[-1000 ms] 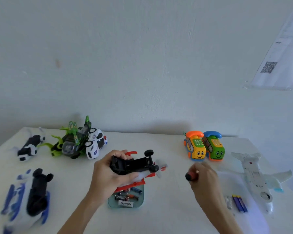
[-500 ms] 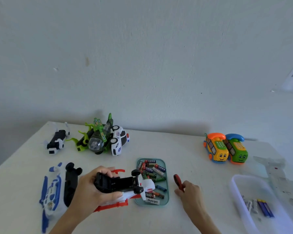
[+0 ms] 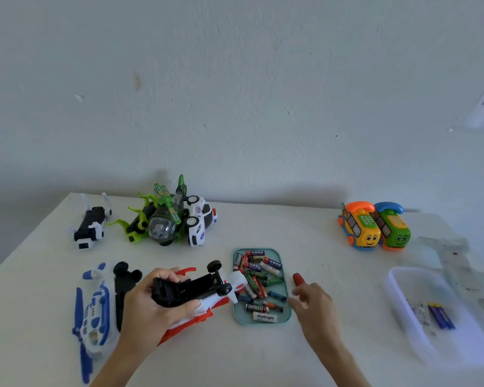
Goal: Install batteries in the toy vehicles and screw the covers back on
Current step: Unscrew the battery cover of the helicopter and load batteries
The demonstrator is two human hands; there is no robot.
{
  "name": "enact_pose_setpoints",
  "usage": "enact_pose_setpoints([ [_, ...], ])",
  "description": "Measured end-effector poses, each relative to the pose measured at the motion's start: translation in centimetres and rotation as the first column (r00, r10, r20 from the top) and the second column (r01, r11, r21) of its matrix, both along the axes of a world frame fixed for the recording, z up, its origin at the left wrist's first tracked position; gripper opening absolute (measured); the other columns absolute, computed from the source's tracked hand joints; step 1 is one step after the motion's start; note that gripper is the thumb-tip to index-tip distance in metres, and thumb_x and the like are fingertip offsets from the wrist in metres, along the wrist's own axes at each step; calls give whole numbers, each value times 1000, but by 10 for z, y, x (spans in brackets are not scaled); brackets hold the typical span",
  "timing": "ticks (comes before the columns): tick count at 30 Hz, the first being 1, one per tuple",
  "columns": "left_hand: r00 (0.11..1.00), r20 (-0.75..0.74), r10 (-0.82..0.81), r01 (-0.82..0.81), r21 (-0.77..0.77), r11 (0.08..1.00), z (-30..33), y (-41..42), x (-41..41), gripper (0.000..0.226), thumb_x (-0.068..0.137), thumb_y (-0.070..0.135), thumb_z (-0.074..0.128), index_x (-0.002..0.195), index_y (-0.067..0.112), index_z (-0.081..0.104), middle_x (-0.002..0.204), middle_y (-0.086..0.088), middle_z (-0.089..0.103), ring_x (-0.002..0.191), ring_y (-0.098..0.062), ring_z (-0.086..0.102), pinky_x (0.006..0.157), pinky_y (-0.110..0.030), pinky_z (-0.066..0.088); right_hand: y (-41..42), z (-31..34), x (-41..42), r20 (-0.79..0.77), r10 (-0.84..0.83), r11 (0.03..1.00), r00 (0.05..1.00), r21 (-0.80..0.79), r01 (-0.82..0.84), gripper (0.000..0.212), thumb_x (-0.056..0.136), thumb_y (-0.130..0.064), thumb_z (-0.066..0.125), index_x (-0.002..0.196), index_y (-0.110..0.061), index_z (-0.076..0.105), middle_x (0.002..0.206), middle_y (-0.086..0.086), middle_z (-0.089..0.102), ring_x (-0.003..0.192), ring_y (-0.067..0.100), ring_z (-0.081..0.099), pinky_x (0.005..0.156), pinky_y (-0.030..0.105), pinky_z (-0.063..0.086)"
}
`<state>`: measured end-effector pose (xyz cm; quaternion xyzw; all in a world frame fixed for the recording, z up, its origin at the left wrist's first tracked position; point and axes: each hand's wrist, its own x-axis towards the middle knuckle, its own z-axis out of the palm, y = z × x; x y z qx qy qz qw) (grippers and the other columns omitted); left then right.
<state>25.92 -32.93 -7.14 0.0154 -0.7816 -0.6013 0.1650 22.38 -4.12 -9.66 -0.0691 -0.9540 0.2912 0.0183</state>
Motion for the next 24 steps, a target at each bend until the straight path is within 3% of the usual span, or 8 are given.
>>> enact_pose_setpoints([
  [2, 1000, -7, -12, 12, -21, 1000, -2, -3, -4, 45, 40, 40, 86, 76, 28, 62, 88, 14, 73, 104, 7, 59, 83, -1, 42, -12, 3, 3, 24, 163, 985, 986, -55, -161, 8, 84, -26, 71, 80, -28, 64, 83, -13, 58, 73, 6, 56, 60, 14, 41],
  [4, 999, -9, -33, 33, -51, 998, -7, -7, -10, 49, 42, 22, 95, 77, 27, 62, 90, 14, 73, 105, 6, 59, 83, -1, 42, -22, 5, 4, 89, 264, 965, 960, -25, -263, 3, 83, -30, 70, 86, -27, 69, 88, -13, 60, 76, 5, 56, 70, 17, 46],
  [6, 999, -7, -53, 52, -61, 997, -12, -10, -14, 50, 45, 7, 95, 77, 27, 62, 90, 12, 73, 106, 4, 60, 83, -1, 42, -29, 5, 3, 125, 292, 955, 948, 22, -297, 13, 83, -34, 69, 93, -25, 71, 92, -12, 61, 80, 5, 56, 74, 22, 48],
  [12, 992, -1, -130, 130, -47, 990, -17, -13, -24, 50, 48, 4, 94, 77, 30, 63, 89, 11, 73, 106, 1, 61, 86, -5, 44, -42, 9, 3, 247, 272, 927, 930, 191, -322, 18, 87, -34, 65, 104, -27, 65, 104, -4, 63, 94, 17, 58, 71, 26, 40],
  [14, 989, 3, -150, 150, -42, 988, -14, -14, -27, 48, 46, 17, 95, 79, 32, 63, 90, 13, 73, 107, 3, 60, 86, -8, 46, -42, 9, 1, 245, 259, 943, 935, 147, -299, 11, 85, -29, 67, 91, -28, 58, 94, -5, 61, 81, 15, 56, 62, 23, 38],
  [17, 987, 32, -161, 161, 1, 987, -10, -16, -31, 45, 41, 43, 84, 81, 34, 64, 91, 12, 73, 108, 4, 60, 89, -20, 45, -38, 7, -1, 212, 241, 966, 947, 45, -256, 24, 84, -21, 69, 78, -29, 48, 86, -10, 60, 69, 6, 52, 57, 16, 39],
  [22, 980, 73, -183, 185, -25, 982, -9, -18, -34, 50, 43, 34, 95, 82, 34, 63, 93, 10, 73, 108, 3, 59, 92, -25, 45, -32, 16, -5, 116, 170, 969, 979, -199, -145, 27, 83, -6, 67, 73, -24, 51, 73, -6, 59, 68, 2, 54, 71, 12, 40],
  [24, 981, 86, -172, 174, -18, 985, -9, -19, -35, 49, 42, 44, 88, 82, 34, 63, 92, 10, 73, 108, 4, 59, 89, -21, 43, -30, 18, -8, 106, 131, 899, 986, -432, -73, 22, 83, 5, 64, 77, -14, 55, 77, 4, 60, 68, 13, 60, 65, 19, 47],
])
